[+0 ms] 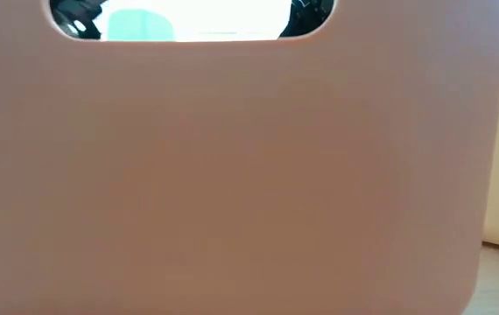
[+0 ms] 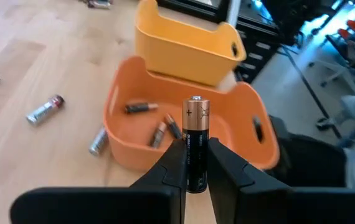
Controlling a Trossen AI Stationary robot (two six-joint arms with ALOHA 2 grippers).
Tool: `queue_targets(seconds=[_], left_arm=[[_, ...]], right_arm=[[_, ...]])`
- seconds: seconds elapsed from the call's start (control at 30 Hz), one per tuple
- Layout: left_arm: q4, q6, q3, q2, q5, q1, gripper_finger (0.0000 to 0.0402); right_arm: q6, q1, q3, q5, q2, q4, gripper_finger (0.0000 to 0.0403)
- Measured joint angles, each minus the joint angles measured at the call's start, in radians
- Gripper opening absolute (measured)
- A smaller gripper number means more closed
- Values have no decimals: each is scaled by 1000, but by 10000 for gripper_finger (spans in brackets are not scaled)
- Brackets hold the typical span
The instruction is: Sort batteries
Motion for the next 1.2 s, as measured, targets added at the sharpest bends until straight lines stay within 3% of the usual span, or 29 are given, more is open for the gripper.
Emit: queue_targets(seconds=[0.23, 0.37, 0.53, 0.7, 1.2], left_arm=[[232, 85, 1, 176, 160, 133, 44], [259, 120, 57, 272, 233, 197, 43], [133, 191, 204, 390, 347, 256, 43], [-95, 238, 343, 483, 376, 285, 43], [-136, 274, 415, 550, 433, 313, 66]], right_arm=[[9, 8, 0, 4, -19, -1, 171], [30, 8, 0, 6, -44, -16, 171], [32, 8, 0, 6, -50, -30, 171], [31, 8, 0, 6, -50, -37, 171], [25, 6, 0, 6, -50, -62, 171]])
